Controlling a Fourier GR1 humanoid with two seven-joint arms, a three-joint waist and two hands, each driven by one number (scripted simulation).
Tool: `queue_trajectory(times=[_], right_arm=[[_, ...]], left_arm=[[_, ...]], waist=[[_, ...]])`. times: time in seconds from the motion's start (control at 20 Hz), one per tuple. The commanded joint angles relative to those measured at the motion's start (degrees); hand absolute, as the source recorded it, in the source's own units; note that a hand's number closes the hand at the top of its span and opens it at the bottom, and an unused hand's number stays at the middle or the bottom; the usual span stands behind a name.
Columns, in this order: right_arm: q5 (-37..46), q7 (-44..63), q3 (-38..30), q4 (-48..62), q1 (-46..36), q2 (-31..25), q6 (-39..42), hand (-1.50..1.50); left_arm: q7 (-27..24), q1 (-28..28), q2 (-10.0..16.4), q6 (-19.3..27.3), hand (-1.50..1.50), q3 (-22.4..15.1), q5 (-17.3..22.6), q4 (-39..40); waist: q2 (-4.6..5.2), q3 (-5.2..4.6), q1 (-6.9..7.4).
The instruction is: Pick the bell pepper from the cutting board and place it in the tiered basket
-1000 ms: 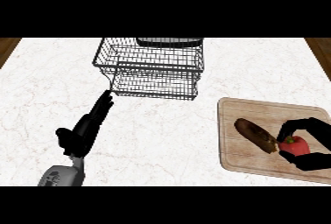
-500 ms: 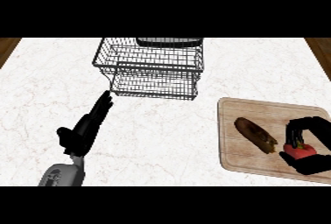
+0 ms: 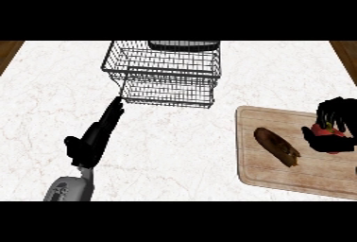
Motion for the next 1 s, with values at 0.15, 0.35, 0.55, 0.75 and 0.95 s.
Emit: queue_trajectory(times=[0.15,0.35,0.55,0.75,0.95], right_arm=[[-10.92,8.11,-5.2,-10.77,-9.59,6.63,2.05,1.5],[-11.87,15.61,-2.59,-17.77,-14.55,8.27,3.94,1.5],[-11.84,28.26,1.52,-14.16,-28.37,10.1,6.98,1.5],[-12.52,36.04,0.66,-7.65,-41.53,12.81,4.52,1.5],[-11.35,39.83,3.2,-0.23,-48.66,14.55,2.65,1.5]], left_arm=[[0.35,-0.38,-2.15,1.68,0.0,-1.25,-1.22,-0.25],[0.76,1.14,-0.48,0.07,0.0,-0.01,-0.04,-2.12],[0.0,0.49,1.13,-1.43,0.0,0.97,-0.09,-0.09],[0.68,1.73,1.69,-3.16,0.0,0.73,0.73,-1.28],[1.59,1.59,-0.98,-0.01,0.0,-0.77,-1.31,-2.72]], waist=[[-0.21,-0.02,-0.5],[-0.19,-0.01,-0.22],[-0.01,-0.03,0.35],[0.02,-0.05,1.0],[0.06,-0.01,0.6]])
